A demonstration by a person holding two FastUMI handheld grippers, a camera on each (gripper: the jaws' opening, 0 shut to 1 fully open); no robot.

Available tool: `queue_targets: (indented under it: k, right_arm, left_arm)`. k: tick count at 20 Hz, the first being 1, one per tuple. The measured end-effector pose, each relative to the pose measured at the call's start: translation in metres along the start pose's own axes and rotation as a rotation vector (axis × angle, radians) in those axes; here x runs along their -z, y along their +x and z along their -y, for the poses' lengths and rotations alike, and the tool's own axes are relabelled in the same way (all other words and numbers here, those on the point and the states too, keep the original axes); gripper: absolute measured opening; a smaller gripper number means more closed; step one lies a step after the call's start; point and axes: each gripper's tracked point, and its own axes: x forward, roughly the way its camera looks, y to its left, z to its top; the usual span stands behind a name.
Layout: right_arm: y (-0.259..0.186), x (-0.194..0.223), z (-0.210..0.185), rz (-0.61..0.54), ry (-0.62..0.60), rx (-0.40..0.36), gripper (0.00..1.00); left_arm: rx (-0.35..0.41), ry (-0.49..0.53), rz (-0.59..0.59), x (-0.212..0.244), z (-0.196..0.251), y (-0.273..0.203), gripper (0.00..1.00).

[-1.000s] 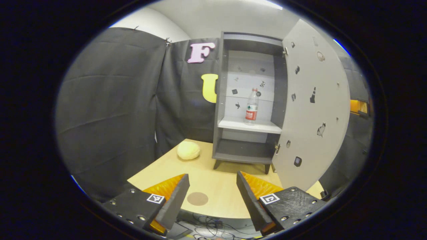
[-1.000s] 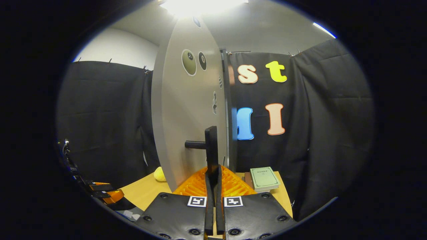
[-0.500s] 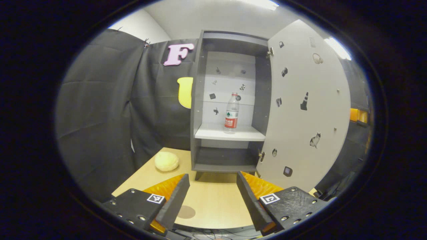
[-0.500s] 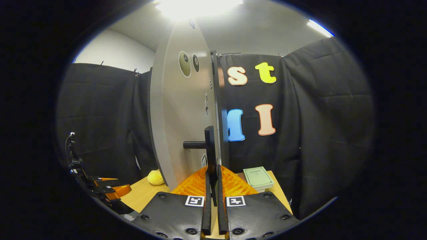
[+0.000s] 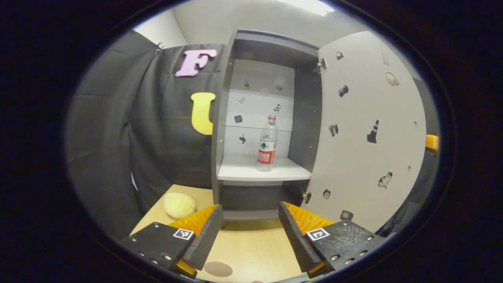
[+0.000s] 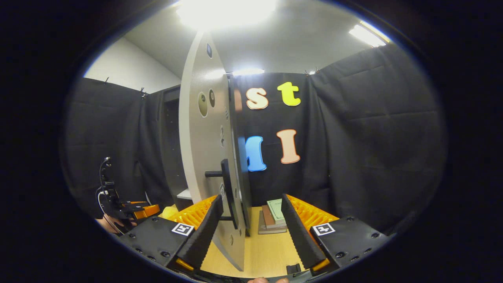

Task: Open the cabinet door with the right hand, grasp the bottle in the cabinet with the left hand and place it on the coaster, then close the cabinet door with the right hand.

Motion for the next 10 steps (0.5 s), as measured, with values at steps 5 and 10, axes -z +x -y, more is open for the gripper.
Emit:
queue_targets:
  k: [5, 10]
  right_arm:
    - [-0.024, -0.006, 0.049, 0.015, 0.098, 0.219, 0.98]
    - [-0.011, -0.016, 0.082, 0.041, 0.094, 0.314, 0.98]
  left_arm:
    - [0.080, 0.049, 0.059, -0.017, 0.000, 0.020, 0.86]
    - [0.109, 0.063, 0.092, -0.030, 0.004, 0.035, 0.85]
